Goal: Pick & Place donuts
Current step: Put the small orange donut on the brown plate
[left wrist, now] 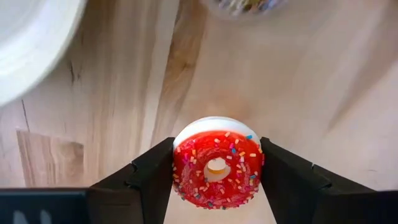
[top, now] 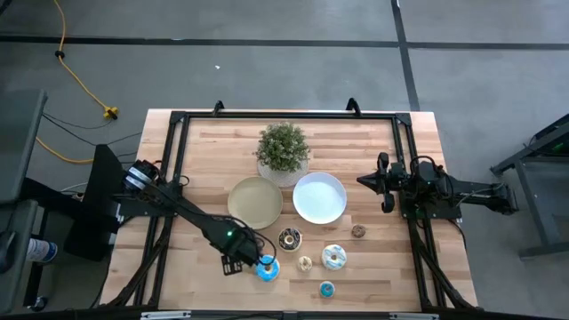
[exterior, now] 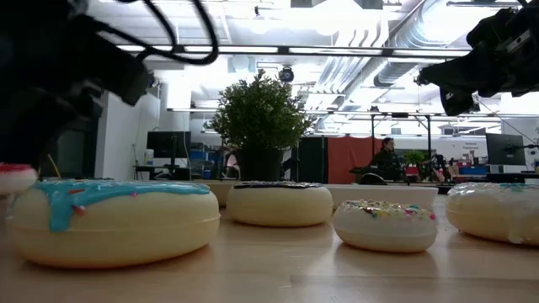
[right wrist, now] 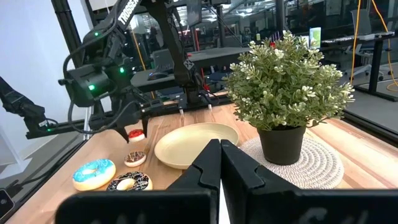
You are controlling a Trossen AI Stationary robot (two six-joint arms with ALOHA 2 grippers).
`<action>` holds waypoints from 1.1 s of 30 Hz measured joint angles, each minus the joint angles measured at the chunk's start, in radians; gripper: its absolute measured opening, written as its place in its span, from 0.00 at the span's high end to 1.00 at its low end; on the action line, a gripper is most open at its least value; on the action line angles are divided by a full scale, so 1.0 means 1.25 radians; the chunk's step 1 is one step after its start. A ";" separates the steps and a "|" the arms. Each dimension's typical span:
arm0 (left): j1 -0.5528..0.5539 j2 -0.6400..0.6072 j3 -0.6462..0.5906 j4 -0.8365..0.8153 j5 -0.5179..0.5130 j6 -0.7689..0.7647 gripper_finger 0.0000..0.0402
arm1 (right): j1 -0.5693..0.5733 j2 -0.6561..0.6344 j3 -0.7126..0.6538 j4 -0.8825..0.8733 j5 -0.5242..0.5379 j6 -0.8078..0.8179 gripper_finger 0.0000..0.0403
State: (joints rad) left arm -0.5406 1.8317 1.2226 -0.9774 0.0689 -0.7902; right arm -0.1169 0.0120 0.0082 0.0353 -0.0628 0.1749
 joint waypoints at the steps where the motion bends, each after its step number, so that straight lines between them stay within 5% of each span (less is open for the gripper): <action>1: 0.005 0.000 0.007 0.004 0.001 0.000 0.47 | 0.000 0.000 0.000 0.000 0.000 0.000 1.00; 13: 0.045 -0.002 0.105 -0.037 0.020 -0.079 0.47 | 0.000 0.000 0.000 0.000 0.000 0.000 1.00; 33: 0.287 -0.002 0.121 -0.129 0.011 -0.065 0.47 | 0.000 0.000 0.000 -0.001 0.000 0.000 1.00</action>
State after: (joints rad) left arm -0.1820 1.8290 1.3743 -1.1388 0.0827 -0.8712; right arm -0.1171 0.0120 0.0082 0.0345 -0.0624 0.1745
